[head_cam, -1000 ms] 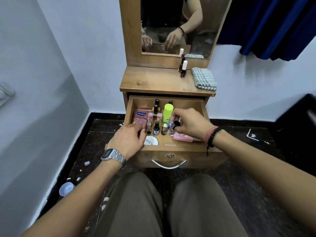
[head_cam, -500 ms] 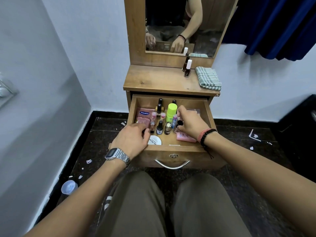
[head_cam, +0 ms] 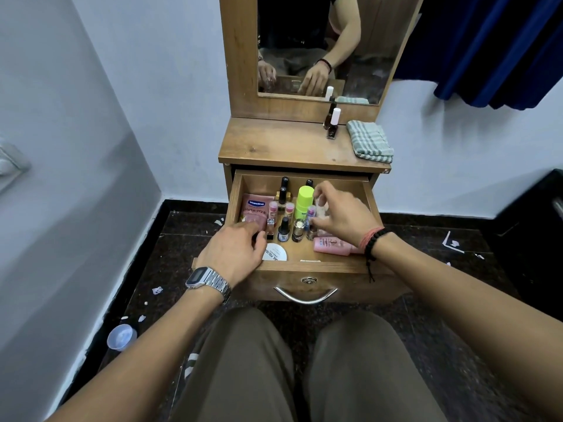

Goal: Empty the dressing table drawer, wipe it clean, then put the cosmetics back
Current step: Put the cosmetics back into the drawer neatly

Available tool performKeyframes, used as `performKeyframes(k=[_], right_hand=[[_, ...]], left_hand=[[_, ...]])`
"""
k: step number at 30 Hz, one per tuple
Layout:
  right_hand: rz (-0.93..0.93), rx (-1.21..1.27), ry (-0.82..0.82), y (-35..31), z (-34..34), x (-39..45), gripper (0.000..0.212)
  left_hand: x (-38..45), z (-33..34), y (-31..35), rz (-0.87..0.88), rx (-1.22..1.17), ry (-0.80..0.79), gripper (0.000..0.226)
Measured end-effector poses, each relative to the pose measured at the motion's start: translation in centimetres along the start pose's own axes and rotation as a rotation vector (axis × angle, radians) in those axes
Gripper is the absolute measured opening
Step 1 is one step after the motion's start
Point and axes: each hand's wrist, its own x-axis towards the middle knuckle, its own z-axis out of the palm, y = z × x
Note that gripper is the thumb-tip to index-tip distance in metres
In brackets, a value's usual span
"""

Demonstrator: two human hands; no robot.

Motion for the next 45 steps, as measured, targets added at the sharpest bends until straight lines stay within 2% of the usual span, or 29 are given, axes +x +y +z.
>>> performKeyframes(k=[8, 15, 19, 23, 27, 31, 35, 38, 45], right_hand=[[0.029, 0.065, 0.334, 1.9, -8.6, 8.6, 0.038], [0.110, -0.083, 0.249, 4.6, -8.9, 15.6, 0.045], [0.104, -0.084, 0.225, 5.0, -7.3, 16.7, 0.028], [0.112, -0.005, 0.289, 5.0, -7.2, 16.3, 0.011], [-0.007, 0.058, 0.345, 3.1, -8.7, 13.1, 0.009], [-0.158, 0.085, 0.204, -0.2, -8.5, 7.0, 0.008], [-0.208, 0.082, -0.050, -2.5, -5.7, 1.3, 0.009], [-0.223, -0.004, -0.172, -2.9, -2.6, -0.8, 0.008], [-0.198, -0.117, -0.264, -2.9, 1.5, -1.2, 0.015]], left_hand=[[-0.1, 0.2, -0.1, 0.017, -0.013, 0.038, 0.023], [0.0, 0.5, -0.3, 0.027, -0.021, 0.064, 0.024], [-0.2, 0.6, -0.4, -0.003, -0.031, 0.063, 0.025], [-0.2, 0.5, -0.3, 0.006, -0.041, 0.068, 0.024], [-0.1, 0.5, -0.3, 0.016, -0.032, 0.044, 0.025], [-0.2, 0.3, -0.2, 0.024, -0.025, 0.044, 0.025], [-0.2, 0.2, 0.0, 0.014, -0.016, 0.030, 0.025], [-0.2, 0.1, 0.3, 0.010, -0.004, 0.019, 0.025], [-0.1, 0.5, -0.2, 0.010, -0.003, 0.015, 0.025]])
